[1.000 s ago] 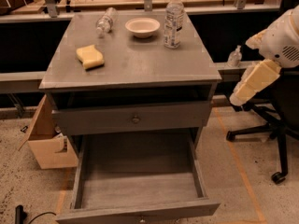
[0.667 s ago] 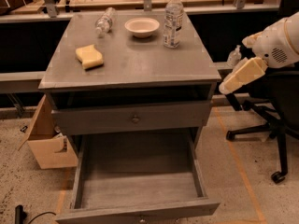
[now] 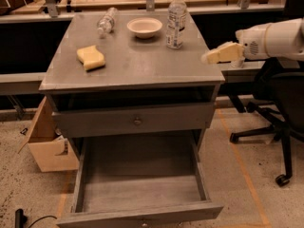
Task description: Place blue plastic bottle into middle drawer
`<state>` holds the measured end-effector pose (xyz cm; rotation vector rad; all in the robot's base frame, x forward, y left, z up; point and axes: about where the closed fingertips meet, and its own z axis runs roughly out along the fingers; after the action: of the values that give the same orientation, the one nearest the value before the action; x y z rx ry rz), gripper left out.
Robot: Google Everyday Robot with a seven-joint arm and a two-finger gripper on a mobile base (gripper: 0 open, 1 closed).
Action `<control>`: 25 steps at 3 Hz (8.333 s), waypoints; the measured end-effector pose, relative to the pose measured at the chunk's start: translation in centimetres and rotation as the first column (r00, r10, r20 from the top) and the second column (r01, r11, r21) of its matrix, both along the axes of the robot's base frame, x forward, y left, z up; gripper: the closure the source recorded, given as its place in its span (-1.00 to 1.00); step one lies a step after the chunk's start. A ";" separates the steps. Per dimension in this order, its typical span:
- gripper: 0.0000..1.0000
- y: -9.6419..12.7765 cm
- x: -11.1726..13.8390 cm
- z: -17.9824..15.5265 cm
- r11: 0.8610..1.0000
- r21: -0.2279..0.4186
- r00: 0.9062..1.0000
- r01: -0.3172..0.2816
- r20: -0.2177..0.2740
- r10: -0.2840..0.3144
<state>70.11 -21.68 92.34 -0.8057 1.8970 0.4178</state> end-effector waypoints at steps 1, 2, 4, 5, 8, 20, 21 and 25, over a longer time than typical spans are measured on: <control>-1.00 2.2 6.4 -0.1 0.995 0.099 0.999 0.025 0.025 -0.028; -1.00 2.2 6.4 -0.1 0.995 0.099 0.999 0.025 0.025 -0.028; -1.00 7.1 12.5 -2.3 0.992 0.125 0.990 -0.021 0.142 0.003; -1.00 10.4 16.5 -3.7 0.986 0.158 0.981 -0.058 0.191 0.027; 0.27 11.4 20.9 -1.5 0.978 0.198 0.950 -0.072 0.312 0.006; 1.00 20.2 -31.1 -16.3 0.919 0.256 0.603 -0.299 -0.696 0.390; 1.00 20.4 -31.8 -17.0 0.928 0.256 0.573 -0.271 -0.732 0.369; 1.00 17.6 -25.4 -38.9 0.959 0.222 0.472 0.176 -0.874 0.116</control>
Offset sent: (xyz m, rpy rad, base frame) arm 0.0482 0.0118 -0.0051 0.0802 -0.0136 -0.0315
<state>44.73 -4.05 53.49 -0.3258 2.7074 1.2630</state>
